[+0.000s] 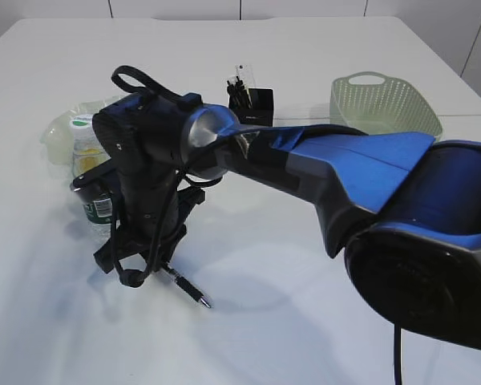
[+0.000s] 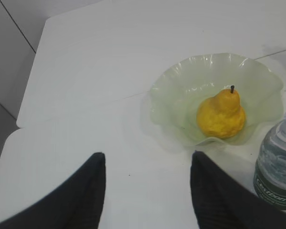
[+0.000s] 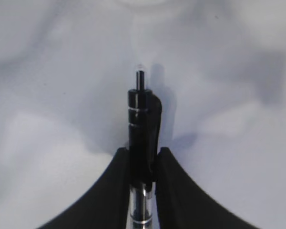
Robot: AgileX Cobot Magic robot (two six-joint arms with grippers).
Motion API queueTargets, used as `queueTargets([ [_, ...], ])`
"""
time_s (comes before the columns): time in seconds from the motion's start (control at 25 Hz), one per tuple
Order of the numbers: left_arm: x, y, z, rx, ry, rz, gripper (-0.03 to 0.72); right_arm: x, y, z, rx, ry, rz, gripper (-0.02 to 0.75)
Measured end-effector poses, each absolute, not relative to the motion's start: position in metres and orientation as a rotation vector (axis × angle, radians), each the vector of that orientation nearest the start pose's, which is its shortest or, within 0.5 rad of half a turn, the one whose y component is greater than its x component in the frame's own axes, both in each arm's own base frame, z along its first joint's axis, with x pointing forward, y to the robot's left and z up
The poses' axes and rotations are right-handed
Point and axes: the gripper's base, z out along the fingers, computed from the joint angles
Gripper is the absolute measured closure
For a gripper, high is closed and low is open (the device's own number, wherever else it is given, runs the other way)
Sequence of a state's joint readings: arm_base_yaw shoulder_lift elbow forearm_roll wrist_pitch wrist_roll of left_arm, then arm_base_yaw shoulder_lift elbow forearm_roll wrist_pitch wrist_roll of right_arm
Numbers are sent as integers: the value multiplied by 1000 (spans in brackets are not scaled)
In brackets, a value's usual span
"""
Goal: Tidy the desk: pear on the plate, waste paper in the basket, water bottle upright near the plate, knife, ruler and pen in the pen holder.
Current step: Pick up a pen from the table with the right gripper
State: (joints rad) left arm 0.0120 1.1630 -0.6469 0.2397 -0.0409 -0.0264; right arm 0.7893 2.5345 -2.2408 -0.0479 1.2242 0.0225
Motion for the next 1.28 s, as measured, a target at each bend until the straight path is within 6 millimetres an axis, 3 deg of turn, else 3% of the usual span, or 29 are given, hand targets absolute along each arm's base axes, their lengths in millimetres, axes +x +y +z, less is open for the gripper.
queueTargets([
  [0.72, 245, 2, 279, 203, 1952, 138, 286, 366, 364, 137, -1130, 2773, 46, 624],
  [1.0, 245, 2, 278, 201, 1956, 138, 286, 361, 348, 142, -1131, 2813, 6, 624],
  [1.28, 245, 2, 278, 200, 1960, 138, 286, 361, 346, 151, -1118, 2803, 11, 624],
])
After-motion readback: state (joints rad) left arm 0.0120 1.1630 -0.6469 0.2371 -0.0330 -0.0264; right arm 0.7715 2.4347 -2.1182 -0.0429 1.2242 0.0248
